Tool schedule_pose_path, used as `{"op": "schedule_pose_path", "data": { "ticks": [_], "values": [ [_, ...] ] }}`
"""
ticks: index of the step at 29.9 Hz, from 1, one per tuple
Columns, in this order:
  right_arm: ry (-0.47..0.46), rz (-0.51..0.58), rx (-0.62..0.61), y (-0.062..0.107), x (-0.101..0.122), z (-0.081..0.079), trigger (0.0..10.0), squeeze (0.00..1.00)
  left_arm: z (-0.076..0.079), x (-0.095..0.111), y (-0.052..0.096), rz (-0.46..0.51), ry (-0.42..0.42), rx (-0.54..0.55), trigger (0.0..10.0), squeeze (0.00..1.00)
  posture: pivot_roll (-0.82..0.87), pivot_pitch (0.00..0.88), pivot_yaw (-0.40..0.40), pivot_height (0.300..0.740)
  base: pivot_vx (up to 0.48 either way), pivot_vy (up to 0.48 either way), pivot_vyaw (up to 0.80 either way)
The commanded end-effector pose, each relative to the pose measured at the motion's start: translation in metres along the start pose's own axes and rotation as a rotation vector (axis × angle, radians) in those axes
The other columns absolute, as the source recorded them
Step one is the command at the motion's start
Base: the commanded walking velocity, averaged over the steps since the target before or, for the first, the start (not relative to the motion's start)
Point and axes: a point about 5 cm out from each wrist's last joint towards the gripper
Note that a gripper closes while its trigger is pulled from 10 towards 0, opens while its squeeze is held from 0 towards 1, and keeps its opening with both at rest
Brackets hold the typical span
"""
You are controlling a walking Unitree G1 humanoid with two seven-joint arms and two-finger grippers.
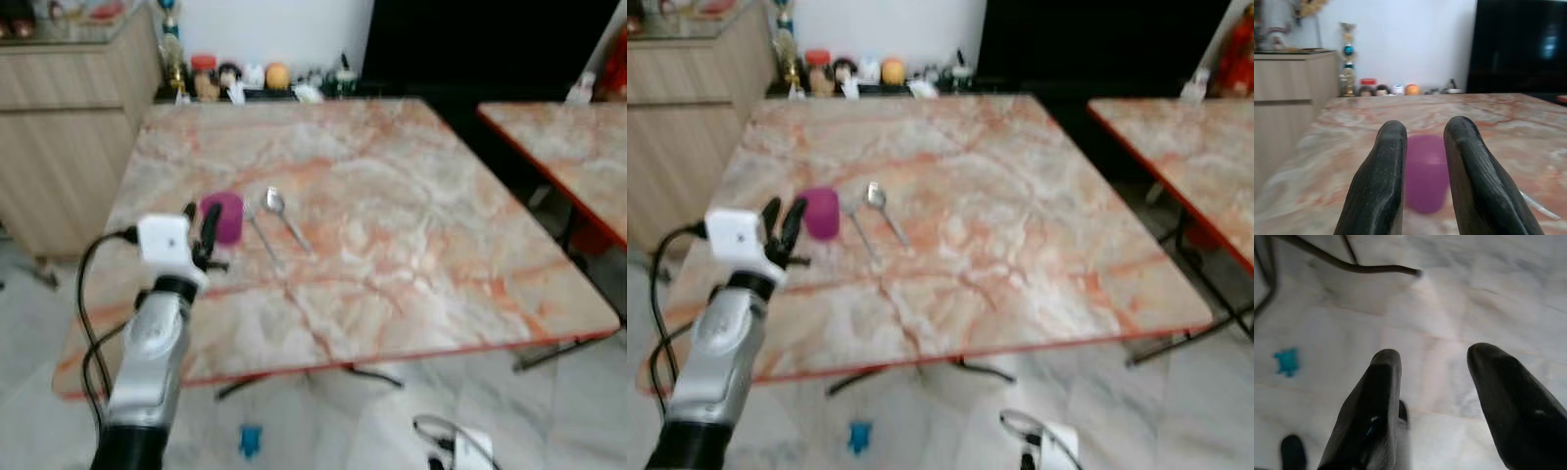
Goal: Setting the table
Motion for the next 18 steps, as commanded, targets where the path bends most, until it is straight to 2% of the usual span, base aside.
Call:
{"op": "schedule_pose_path", "data": {
  "ticks": [1, 6, 9, 13, 18],
  "values": [
    [0.01, 0.002, -0.009, -0.0001, 0.0014, 0.0042, 10.0, 0.0, 0.0054, 0.0042, -0.0023, 0.017, 0.007, -0.014, 10.0, 0.0, 0.13, 0.0, -0.056, 0.74, 0.0, 0.0, 0.0],
    [0.008, 0.001, -0.008, -0.0002, 0.0015, 0.0042, 10.0, 0.0, 0.0049, 0.0041, -0.0027, 0.015, 0.013, -0.01, 10.0, 0.0, 0.13, 0.0, -0.055, 0.74, 0.0, 0.0, 0.0],
    [-0.001, -0.007, -0.007, -0.0002, 0.0008, 0.0042, 10.0, 0.0, 0.0047, 0.004, -0.0029, 0.012, 0.02, -0.008, 10.0, 0.0, 0.13, 0.0, -0.055, 0.74, 0.0, 0.311, 0.0],
    [-0.004, -0.005, -0.004, -0.0002, 0.0008, 0.0036, 10.0, 0.0, 0.0044, 0.0039, -0.0029, 0.013, 0.022, -0.008, 10.0, 0.0, 0.13, 0.0, -0.055, 0.74, 0.0, 0.48, -0.66],
    [0.006, 0.006, -0.005, -0.0002, 0.0019, 0.0036, 10.0, 0.0, 0.0043, 0.0044, -0.0032, 0.016, 0.023, -0.009, 10.0, 0.0, 0.14, 0.0, -0.054, 0.74, 0.0, 0.48, 0.0]
  ]
}}
Point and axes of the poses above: a point about 5 cm out from each wrist's last joint towards the gripper, its own y axis pointing back from the gripper into the wrist, its own x axis along the axis of the wrist's last joint, z = x × y, and after that the axes turned 12 degrees about -y, right-handed
